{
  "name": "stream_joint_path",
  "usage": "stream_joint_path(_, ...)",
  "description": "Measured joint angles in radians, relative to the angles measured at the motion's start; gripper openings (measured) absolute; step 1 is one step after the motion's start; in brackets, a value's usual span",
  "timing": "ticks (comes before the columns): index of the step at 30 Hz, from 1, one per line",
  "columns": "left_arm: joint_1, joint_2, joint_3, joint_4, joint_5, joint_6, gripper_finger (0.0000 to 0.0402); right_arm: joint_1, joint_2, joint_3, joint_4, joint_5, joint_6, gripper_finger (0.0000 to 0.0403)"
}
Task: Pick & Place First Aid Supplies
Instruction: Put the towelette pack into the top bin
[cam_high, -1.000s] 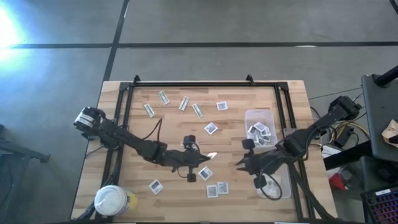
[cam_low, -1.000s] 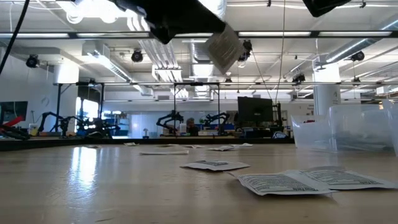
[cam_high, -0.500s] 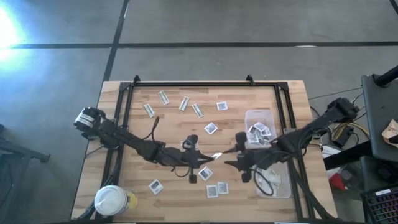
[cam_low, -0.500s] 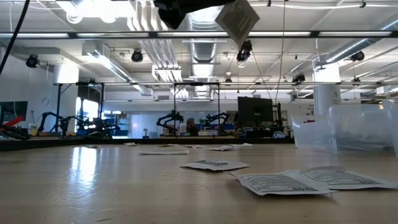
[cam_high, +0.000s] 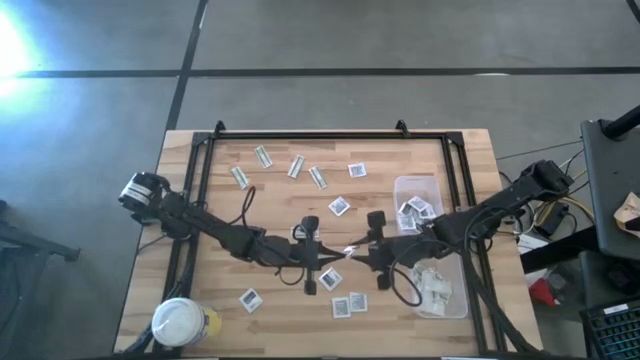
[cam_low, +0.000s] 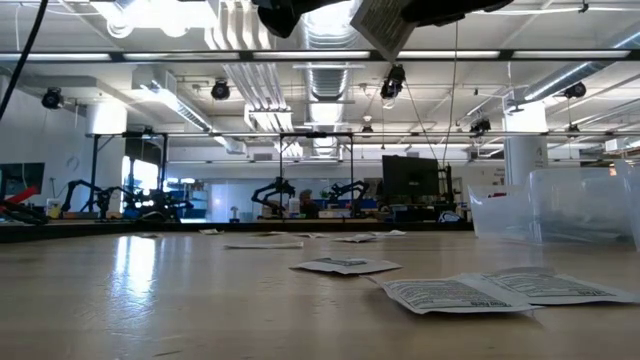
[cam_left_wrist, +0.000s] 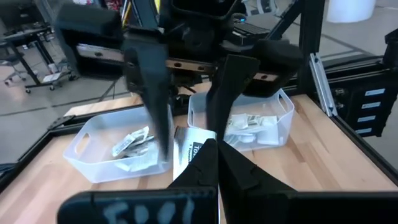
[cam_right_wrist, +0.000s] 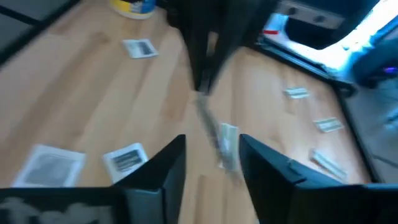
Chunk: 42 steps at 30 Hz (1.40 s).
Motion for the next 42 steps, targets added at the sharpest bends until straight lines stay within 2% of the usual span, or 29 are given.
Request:
stream_joint_path(3,0.004,0.0,0.0,0.001,-0.007,0.003,0.0,-0.007,-0.002,0.0,-0.002,-0.039,0.023,0.0106)
stream_joint_path(7,0.01,0.0,0.0,0.002,-0.008,0.005,0.0,-0.012,-0.006,0.0,-0.013,-0.041,0.041,0.0033)
stream_joint_path(9,0.013,0.0,0.0,0.001,-0.007,0.004,0.0,-0.012,-0.006,0.0,-0.027,-0.042,0.039,0.0016)
stream_joint_path(14,0.015,0.0,0.0,0.002,-0.01,0.004,0.0,-0.011,-0.006,0.0,-0.089,-0.042,0.077,0.0009)
stream_joint_path(22,0.016,0.0,0.0,-0.038,-0.106,0.05,0.0004,-0.011,-0.023,0.0,-0.271,-0.012,0.181,0.0008)
stream_joint_path(28,0.016,0.0,0.0,-0.149,-0.182,0.066,0.0057,-0.011,-0.108,0.0,-0.55,0.097,0.337,0.0008)
stream_joint_path(33,0.016,0.0,0.0,-0.277,-0.326,0.059,0.0113,-0.018,-0.204,0.0,-0.761,0.2,0.489,0.0008)
stream_joint_path(36,0.022,0.0,0.0,-0.375,-0.414,0.004,0.0141,-0.044,-0.258,0.0,-0.872,0.248,0.6,0.0008)
stream_joint_path(40,0.043,0.0,0.0,-0.531,-0.43,-0.121,0.0163,-0.114,-0.306,0.0,-1.01,0.256,0.73,0.0008)
stream_joint_path(42,0.056,0.0,0.0,-0.612,-0.404,-0.194,0.0166,-0.157,-0.318,0.0,-1.068,0.248,0.78,0.0008)
